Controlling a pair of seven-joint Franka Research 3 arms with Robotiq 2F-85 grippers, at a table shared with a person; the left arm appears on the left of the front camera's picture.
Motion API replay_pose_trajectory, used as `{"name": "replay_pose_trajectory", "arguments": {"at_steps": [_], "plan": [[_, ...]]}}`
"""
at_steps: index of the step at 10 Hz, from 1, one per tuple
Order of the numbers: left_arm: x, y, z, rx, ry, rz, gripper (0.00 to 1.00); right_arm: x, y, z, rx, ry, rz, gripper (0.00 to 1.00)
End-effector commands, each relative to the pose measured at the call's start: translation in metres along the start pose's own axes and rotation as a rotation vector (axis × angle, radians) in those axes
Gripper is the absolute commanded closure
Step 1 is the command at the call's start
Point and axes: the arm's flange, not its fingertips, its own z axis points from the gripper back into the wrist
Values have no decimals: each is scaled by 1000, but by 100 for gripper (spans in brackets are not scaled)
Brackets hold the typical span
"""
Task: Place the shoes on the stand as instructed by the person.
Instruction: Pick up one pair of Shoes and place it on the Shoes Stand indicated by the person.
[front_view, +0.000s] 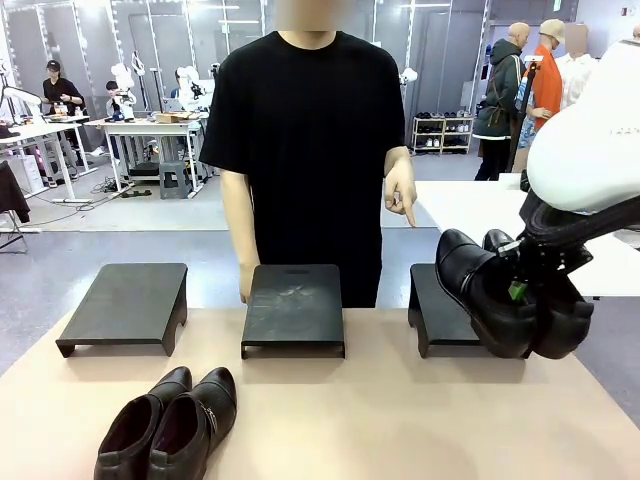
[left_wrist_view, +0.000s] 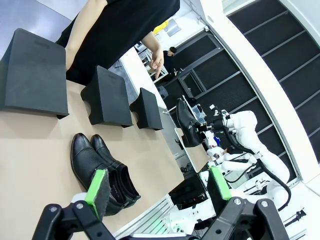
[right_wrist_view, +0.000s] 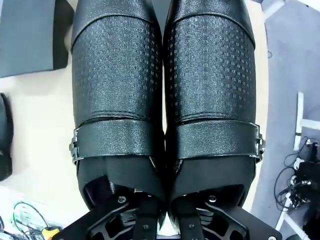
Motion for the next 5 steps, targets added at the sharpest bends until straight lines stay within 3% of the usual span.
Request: {"name": "replay_pose_trajectory", "arguments": {"at_steps": [1,2,3,5], "plan": [[2,1,1,-17,-3,-29,0,16,-1,0,44,-50,29,100],[2,1,1,-17,-3,-29,0,17,-2,-3,37,-69,29,100],[2,1,1,-17,-3,-29,0,8,-2,-6,6,-8,3,100],[2,1,1,-17,-3,-29,0,8,-2,-6,6,-8,3,100]]}}
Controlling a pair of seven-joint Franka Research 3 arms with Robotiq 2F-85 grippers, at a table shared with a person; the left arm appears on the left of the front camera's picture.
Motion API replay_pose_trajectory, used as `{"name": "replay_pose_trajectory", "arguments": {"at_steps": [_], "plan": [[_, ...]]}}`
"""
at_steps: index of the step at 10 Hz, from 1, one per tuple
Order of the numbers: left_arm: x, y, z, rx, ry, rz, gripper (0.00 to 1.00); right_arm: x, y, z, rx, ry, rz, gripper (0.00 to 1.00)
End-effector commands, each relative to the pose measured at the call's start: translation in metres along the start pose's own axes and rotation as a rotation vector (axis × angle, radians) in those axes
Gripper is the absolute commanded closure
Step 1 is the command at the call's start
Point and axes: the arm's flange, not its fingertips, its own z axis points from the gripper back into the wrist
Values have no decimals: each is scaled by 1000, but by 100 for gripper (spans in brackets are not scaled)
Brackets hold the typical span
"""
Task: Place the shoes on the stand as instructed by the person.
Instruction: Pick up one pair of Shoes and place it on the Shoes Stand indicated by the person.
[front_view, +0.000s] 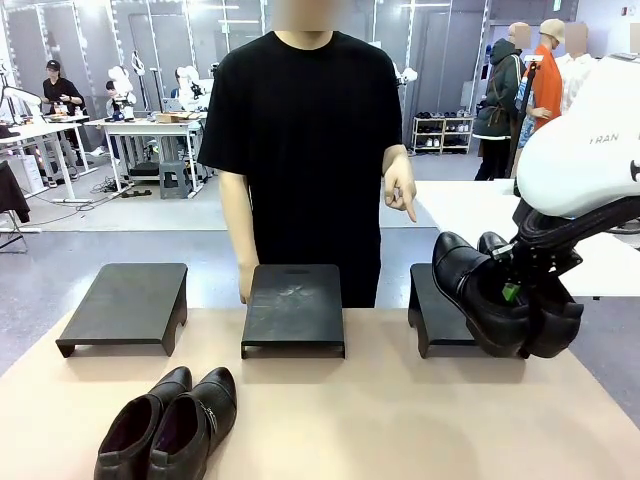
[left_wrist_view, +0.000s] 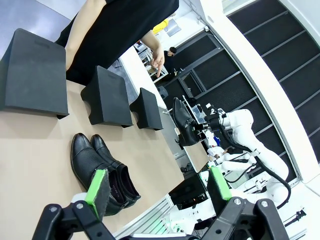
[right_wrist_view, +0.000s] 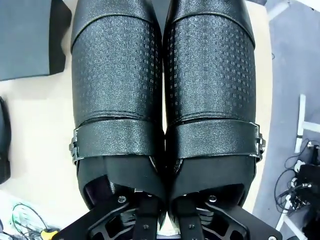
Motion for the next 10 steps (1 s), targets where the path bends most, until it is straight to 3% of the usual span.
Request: {"name": "replay_pose_trajectory", "arguments": {"at_steps": [1,3,4,5,10], "plan": [[2,1,1,-17,-3,-28,0,-1,0,10,1,-17,-4,100],[2,1,1,-17,-3,-28,0,-1,0,10,1,-17,-4,100],[2,1,1,-17,-3,-28,0,-1,0,0,0,6,0,92],[2,1,1,-17,-3,-28,0,13,-2,4,-5,-50,12,92],[2,1,1,-17,-3,-28,0,70,-12,-13,-125,-81,36,92]]}}
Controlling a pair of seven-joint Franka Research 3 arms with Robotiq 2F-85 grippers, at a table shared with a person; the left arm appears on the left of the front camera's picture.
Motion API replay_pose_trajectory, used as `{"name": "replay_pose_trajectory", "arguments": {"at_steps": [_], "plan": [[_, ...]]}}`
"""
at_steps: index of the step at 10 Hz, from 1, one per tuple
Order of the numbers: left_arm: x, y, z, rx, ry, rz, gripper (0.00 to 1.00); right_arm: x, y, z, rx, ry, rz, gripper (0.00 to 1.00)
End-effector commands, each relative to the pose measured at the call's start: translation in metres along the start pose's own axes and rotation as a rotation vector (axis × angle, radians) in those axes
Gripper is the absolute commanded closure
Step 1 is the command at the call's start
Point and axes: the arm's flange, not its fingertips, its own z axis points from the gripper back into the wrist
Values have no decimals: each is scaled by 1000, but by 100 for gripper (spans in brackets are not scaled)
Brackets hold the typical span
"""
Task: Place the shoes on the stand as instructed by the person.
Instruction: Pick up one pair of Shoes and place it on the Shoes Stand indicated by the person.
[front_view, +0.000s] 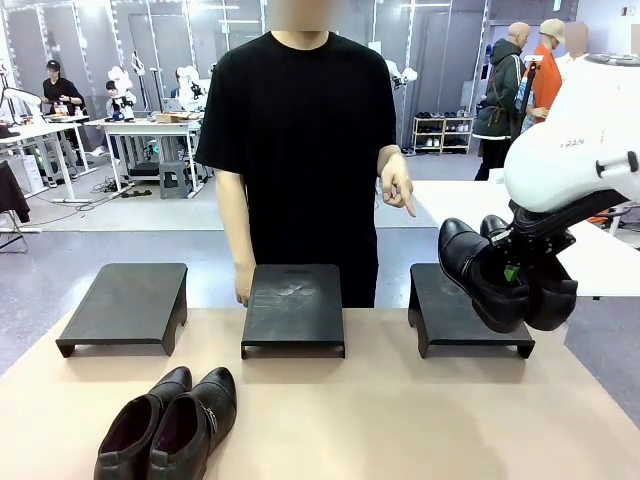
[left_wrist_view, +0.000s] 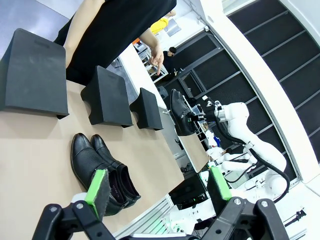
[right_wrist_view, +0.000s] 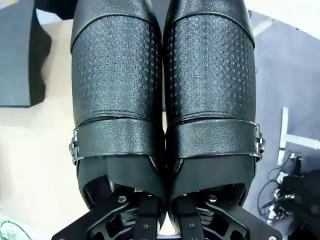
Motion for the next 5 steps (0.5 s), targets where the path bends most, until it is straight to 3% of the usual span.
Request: {"name": "replay_pose_trajectory", "arguments": {"at_steps": [1,3,5], "plan": [[2,1,1,-17,-3,-28,0,25,-2,-7,-76,-36,-9,92],[2,1,1,-17,-3,-28,0,39,-6,-21,-15,-51,-9,92],[2,1,1,-17,-3,-28,0,53,-3,-39,-61,-59,0,92]]}}
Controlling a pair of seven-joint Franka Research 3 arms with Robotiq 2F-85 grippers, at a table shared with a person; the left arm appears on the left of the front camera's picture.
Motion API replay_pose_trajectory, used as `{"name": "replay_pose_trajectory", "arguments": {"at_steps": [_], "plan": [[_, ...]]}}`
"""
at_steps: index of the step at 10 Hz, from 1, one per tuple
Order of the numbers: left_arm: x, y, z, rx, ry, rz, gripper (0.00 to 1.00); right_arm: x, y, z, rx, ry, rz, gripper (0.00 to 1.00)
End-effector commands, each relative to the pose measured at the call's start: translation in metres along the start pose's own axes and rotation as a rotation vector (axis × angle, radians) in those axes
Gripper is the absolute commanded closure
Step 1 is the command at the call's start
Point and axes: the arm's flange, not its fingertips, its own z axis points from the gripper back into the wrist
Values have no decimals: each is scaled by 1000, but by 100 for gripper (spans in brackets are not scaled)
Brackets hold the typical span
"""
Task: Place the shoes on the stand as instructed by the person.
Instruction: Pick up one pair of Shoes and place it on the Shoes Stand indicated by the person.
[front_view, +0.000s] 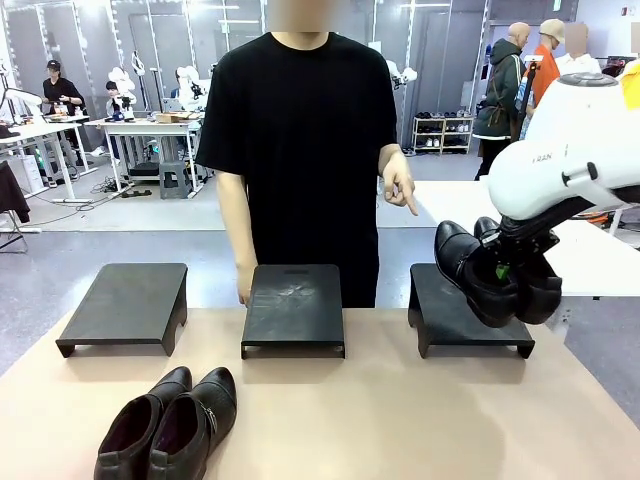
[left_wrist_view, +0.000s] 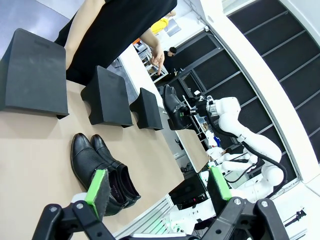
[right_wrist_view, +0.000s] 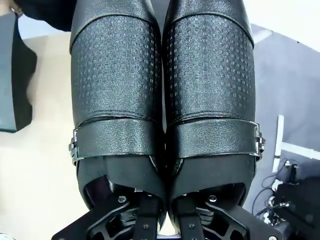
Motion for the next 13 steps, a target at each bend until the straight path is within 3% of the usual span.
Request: {"name": "replay_pose_trajectory", "arguments": {"at_steps": [1,2,6,13], "plan": [[2,1,1,-17,-3,-28,0,20,3,-6,-35,-57,-20,92],[2,1,1,-17,-3,-28,0,23,6,-14,15,-54,-27,92],[2,1,1,-17,-3,-28,0,28,14,-46,-2,-108,-52,92],[2,1,1,-17,-3,-28,0,43,21,-77,-10,-84,-105,92]]}}
